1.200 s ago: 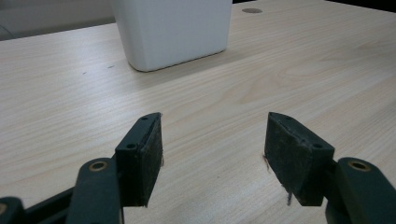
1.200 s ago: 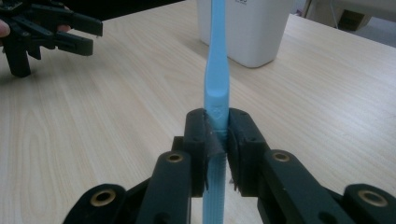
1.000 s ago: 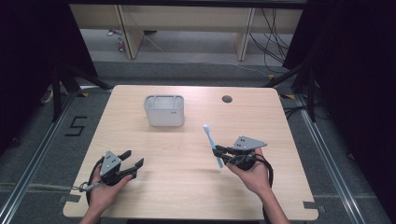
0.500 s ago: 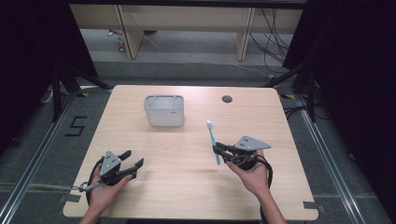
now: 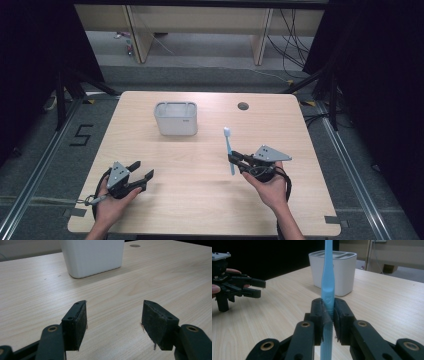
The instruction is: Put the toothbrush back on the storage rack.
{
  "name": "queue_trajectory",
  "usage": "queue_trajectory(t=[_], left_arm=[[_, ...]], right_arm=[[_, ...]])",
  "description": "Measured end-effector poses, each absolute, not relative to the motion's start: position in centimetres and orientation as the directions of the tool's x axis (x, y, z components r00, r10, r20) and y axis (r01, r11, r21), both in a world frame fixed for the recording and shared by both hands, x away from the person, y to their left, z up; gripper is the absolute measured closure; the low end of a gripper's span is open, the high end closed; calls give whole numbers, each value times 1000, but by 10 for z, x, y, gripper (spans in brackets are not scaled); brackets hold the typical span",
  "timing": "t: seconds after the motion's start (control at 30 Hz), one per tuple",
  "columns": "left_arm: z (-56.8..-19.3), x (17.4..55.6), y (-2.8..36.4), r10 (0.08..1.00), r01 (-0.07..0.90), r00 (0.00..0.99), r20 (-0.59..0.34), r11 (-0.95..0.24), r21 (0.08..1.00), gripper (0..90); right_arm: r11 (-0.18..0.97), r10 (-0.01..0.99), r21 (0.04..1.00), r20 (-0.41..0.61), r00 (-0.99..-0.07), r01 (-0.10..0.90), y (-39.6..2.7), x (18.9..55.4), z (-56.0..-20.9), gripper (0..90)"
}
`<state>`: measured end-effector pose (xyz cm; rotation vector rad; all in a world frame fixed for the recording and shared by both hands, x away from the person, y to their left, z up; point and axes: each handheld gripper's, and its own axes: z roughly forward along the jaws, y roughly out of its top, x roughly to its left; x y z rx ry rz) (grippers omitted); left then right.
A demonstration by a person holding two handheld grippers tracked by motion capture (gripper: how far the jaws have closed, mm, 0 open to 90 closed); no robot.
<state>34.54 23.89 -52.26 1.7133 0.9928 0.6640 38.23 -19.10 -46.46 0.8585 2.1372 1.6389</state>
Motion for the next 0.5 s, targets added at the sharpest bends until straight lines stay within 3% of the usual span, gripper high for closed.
queue_trajectory(t=[0.5], left_arm=[[-522,345,242,857,290,511,-63,-103,951,370]], right_arm=[[135,629,958,115,-769,254,-188,381,-467,788]])
